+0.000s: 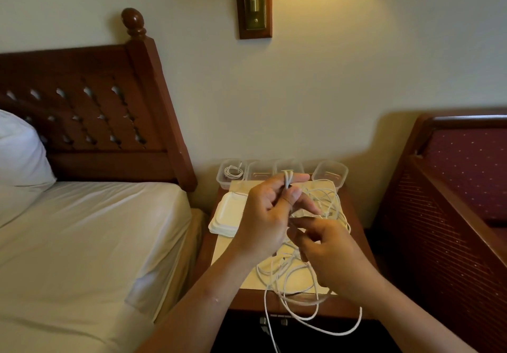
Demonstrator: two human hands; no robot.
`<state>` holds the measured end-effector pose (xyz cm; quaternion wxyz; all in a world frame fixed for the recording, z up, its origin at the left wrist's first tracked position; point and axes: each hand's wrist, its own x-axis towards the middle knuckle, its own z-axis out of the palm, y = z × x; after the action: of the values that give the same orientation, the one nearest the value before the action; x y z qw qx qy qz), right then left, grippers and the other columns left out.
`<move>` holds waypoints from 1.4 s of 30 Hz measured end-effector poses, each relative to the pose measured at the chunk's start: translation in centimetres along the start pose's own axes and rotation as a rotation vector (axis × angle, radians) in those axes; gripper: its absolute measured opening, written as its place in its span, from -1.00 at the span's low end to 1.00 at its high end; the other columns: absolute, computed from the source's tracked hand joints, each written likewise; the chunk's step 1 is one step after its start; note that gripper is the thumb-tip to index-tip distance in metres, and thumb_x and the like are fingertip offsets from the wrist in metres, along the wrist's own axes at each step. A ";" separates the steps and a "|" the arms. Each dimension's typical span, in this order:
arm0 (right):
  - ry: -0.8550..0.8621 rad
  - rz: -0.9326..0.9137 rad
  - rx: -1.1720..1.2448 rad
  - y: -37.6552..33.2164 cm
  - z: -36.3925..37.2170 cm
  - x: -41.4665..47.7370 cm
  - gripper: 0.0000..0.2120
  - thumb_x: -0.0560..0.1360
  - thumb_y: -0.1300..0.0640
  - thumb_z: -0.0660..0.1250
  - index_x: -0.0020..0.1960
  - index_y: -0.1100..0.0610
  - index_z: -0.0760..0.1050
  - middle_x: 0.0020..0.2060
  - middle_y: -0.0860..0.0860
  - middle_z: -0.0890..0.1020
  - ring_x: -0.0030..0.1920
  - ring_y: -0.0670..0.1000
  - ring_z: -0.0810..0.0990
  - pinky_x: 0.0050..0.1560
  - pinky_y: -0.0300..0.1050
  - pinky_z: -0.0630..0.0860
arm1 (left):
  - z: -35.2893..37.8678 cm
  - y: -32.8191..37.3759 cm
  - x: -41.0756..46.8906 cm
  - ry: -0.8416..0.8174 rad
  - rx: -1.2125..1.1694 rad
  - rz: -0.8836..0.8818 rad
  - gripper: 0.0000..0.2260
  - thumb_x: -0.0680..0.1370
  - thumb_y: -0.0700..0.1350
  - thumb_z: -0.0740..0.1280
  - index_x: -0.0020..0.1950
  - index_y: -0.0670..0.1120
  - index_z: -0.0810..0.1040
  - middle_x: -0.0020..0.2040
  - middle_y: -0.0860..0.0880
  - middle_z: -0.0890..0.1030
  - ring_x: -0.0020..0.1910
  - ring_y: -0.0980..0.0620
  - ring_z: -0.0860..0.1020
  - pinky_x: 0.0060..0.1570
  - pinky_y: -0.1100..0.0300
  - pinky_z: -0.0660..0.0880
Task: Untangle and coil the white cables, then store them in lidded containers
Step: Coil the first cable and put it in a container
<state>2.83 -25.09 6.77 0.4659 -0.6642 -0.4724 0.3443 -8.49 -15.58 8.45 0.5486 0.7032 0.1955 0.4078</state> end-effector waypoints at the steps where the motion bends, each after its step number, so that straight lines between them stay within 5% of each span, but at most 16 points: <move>1: -0.052 0.054 0.053 -0.5 -0.4 0.0 -0.82 0.67 0.14 0.31 0.01 0.02 0.69 -0.43 0.06 0.51 -0.56 -0.02 0.31 -0.56 -0.19 0.33 | 0.1 -0.3 0.0 -0.009 0.157 0.044 -0.76 0.72 -0.24 0.20 0.34 -0.15 0.57 -0.13 -0.10 0.72 -0.04 -0.04 0.71 0.16 -0.01 0.63; 4: -0.259 0.206 0.248 -1.6 -1.7 -0.3 -0.81 0.64 0.29 0.32 -0.07 0.36 0.64 -0.40 0.17 0.52 -0.55 0.01 0.34 -0.49 -0.11 0.45 | 0.1 -1.1 0.0 -0.134 0.535 0.200 -0.78 0.72 -0.21 0.21 0.30 -0.17 0.57 -0.07 -0.06 0.70 -0.07 0.08 0.68 -0.01 0.13 0.63; 9: -0.439 0.315 0.459 -2.7 -4.3 -0.8 -0.87 0.53 0.35 0.38 -0.05 0.43 0.64 -0.47 0.15 0.43 -0.56 0.02 0.34 -0.32 0.02 0.65 | -1.2 -0.8 1.0 -0.312 0.721 0.166 -0.84 0.72 -0.13 0.23 0.06 -0.16 0.55 -0.14 -0.03 0.67 -0.18 -0.04 0.64 -0.18 -0.05 0.56; 13: -0.329 0.110 0.199 -3.0 -5.6 -0.4 -0.86 0.53 0.20 0.48 -0.09 0.29 0.71 -0.53 0.10 0.41 -0.55 0.00 0.28 -0.50 -0.20 0.38 | -1.6 0.0 0.8 -0.444 0.303 -0.208 -0.59 0.75 0.03 0.13 -0.03 -0.24 0.56 -0.42 -0.18 0.53 -0.50 -0.02 0.46 -0.35 0.11 0.41; 16: -0.123 -0.269 -0.024 -2.9 -5.8 0.2 -0.85 0.50 0.07 0.52 -0.18 0.13 0.73 -0.45 0.13 0.61 -0.49 0.11 0.36 -0.46 -0.09 0.33 | -2.0 0.7 0.7 -0.541 0.039 -0.305 -0.50 0.77 0.00 0.02 -0.17 -0.10 0.62 -0.51 -0.12 0.30 -0.55 0.04 0.19 -0.44 0.08 0.16; 18: 0.007 -0.430 0.033 -2.8 -6.0 0.9 -0.94 0.45 0.12 0.56 -0.17 0.09 0.75 -0.36 0.17 0.69 -0.39 0.24 0.54 -0.34 0.02 0.52 | -2.2 0.9 0.5 -0.580 -0.122 -0.349 -0.51 0.75 -0.02 -0.02 -0.08 -0.09 0.67 -0.48 -0.06 0.20 -0.53 0.05 0.11 -0.44 0.06 0.06; 21: 0.037 -0.511 0.150 -2.2 -5.8 2.0 -0.97 0.43 0.22 0.54 -0.12 0.16 0.74 -0.22 0.14 0.73 -0.17 0.17 0.71 -0.07 0.03 0.66 | -2.0 1.1 -0.4 -0.599 -0.348 -0.352 -0.60 0.74 -0.06 0.05 0.14 -0.28 0.59 -0.42 -0.03 0.15 -0.53 0.05 0.12 -0.46 0.14 0.12; 25: 0.060 -0.468 0.342 -1.6 -4.2 2.2 -0.89 0.53 0.34 0.38 -0.02 0.28 0.69 -0.33 -0.07 0.70 -0.42 -0.20 0.60 -0.34 -0.44 0.46 | -1.5 1.1 -1.4 -0.585 -0.637 -0.313 -0.68 0.74 -0.09 0.08 0.17 -0.26 0.54 -0.40 0.00 0.19 -0.55 0.12 0.26 -0.47 0.22 0.27; 29: 0.066 -0.357 0.343 -0.2 -2.0 1.9 -0.75 0.63 0.10 0.27 0.02 0.15 0.71 -0.45 -0.09 0.52 -0.51 -0.16 0.36 -0.50 -0.25 0.32 | -0.5 1.0 -1.9 -0.513 -0.868 -0.214 -0.76 0.73 -0.16 0.10 0.16 -0.27 0.50 -0.36 -0.04 0.44 -0.47 0.06 0.54 -0.38 0.16 0.51; 32: 0.039 -0.342 0.230 0.5 -1.1 1.3 -0.69 0.71 0.06 0.21 -0.05 0.15 0.66 -0.42 0.06 0.51 -0.43 -0.03 0.42 -0.43 0.05 0.42 | -0.1 1.7 -1.5 -0.411 -0.930 -0.126 -0.78 0.69 -0.21 0.16 0.16 -0.27 0.56 -0.11 -0.19 0.68 -0.18 -0.17 0.71 -0.09 -0.03 0.65; 35: 0.063 -0.343 0.029 1.1 -0.8 0.8 -0.67 0.71 0.14 0.21 -0.21 0.10 0.54 -0.41 -0.04 0.51 -0.40 -0.03 0.47 -0.30 0.28 0.54 | -0.3 2.9 -0.5 -0.254 -0.885 -0.068 -0.80 0.63 -0.22 0.27 0.16 -0.25 0.62 0.06 -0.26 0.71 0.03 -0.28 0.71 0.11 -0.18 0.61; 38: -0.038 -0.409 -0.215 1.3 -0.9 0.8 -0.82 0.71 0.19 0.22 -0.02 0.17 0.54 -0.33 -0.11 0.50 -0.34 -0.04 0.41 -0.27 0.01 0.48 | -0.7 3.4 0.8 -0.156 -0.663 -0.034 -0.81 0.62 -0.27 0.27 0.17 -0.31 0.59 0.10 -0.34 0.68 0.11 -0.36 0.67 0.19 -0.23 0.58; 40: -0.075 -0.433 -0.358 0.8 -1.2 1.0 -0.78 0.69 0.14 0.26 -0.13 -0.02 0.47 -0.34 -0.21 0.48 -0.34 -0.09 0.38 -0.27 -0.15 0.36 | -0.7 3.1 1.2 -0.133 -0.452 -0.023 -0.84 0.65 -0.31 0.24 0.16 -0.35 0.55 0.10 -0.36 0.68 0.13 -0.36 0.67 0.23 -0.22 0.58; 42: -0.072 -0.482 -0.521 0.4 -1.7 1.2 -0.72 0.69 0.07 0.27 -0.19 -0.11 0.39 -0.34 -0.19 0.46 -0.33 -0.08 0.39 -0.27 -0.09 0.38 | -0.5 2.8 1.4 -0.151 -0.234 -0.005 -0.85 0.68 -0.33 0.23 0.17 -0.36 0.55 0.09 -0.32 0.70 0.13 -0.28 0.69 0.25 -0.18 0.58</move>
<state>4.88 -24.49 6.90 0.3318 -0.6176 -0.7036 0.1158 -8.53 -15.15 11.58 0.6409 0.6627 0.1066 0.3725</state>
